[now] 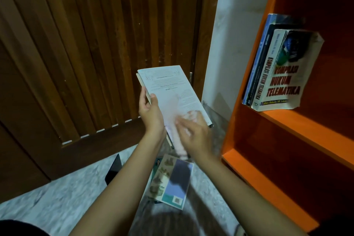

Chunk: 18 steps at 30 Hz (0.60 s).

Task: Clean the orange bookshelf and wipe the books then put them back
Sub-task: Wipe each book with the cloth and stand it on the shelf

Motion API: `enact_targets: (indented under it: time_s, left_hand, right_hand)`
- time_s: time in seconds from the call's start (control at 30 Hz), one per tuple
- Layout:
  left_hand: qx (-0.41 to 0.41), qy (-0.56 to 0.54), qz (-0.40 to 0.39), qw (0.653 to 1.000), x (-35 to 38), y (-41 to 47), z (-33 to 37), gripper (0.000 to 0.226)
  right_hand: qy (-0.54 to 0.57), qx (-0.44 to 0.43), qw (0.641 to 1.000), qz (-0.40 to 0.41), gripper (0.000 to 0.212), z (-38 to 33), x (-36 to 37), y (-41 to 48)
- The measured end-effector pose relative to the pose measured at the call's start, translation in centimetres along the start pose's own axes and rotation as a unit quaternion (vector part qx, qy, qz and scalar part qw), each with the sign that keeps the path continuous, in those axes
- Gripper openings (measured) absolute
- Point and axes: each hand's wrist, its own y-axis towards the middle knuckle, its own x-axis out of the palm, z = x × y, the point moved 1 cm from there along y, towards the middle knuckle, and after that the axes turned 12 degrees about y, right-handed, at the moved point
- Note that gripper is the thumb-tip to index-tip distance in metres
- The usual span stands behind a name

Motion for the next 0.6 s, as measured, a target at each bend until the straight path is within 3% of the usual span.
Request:
enact_targets:
  time_s: [0.07, 0.17, 0.27, 0.37, 0.5, 0.6]
  left_hand:
    - [-0.007, -0.005, 0.001, 1.000, -0.3, 0.3, -0.1, 0.036]
    - [-0.022, -0.026, 0.001, 0.999, -1.2, 0.4, -0.2, 0.032]
    - [-0.016, -0.015, -0.021, 1.000, -1.9, 0.5, -0.1, 0.032]
    - [-0.011, -0.003, -0.054, 0.998, -2.2, 0.6, 0.0, 0.033]
    - [-0.005, 0.005, -0.098, 0.995, -2.3, 0.5, 0.0, 0.036]
    - [0.002, -0.007, -0.128, 0.992, -2.4, 0.8, 0.3, 0.038]
  right_hand:
    - [-0.052, -0.135, 0.989, -0.023, 0.017, 0.7, 0.0, -1.5]
    - [-0.086, -0.157, 0.984, 0.012, 0.020, 3.1, -1.3, -1.7]
    - [-0.096, -0.036, 0.993, 0.060, 0.019, 5.1, -2.7, -0.6]
    - [-0.029, 0.119, 0.989, 0.082, 0.017, 5.2, -3.3, 1.5]
    - [0.163, 0.244, 0.940, 0.172, 0.022, 3.4, -3.9, 4.3]
    - [0.340, 0.289, 0.890, 0.091, 0.034, 2.5, -4.4, 4.7]
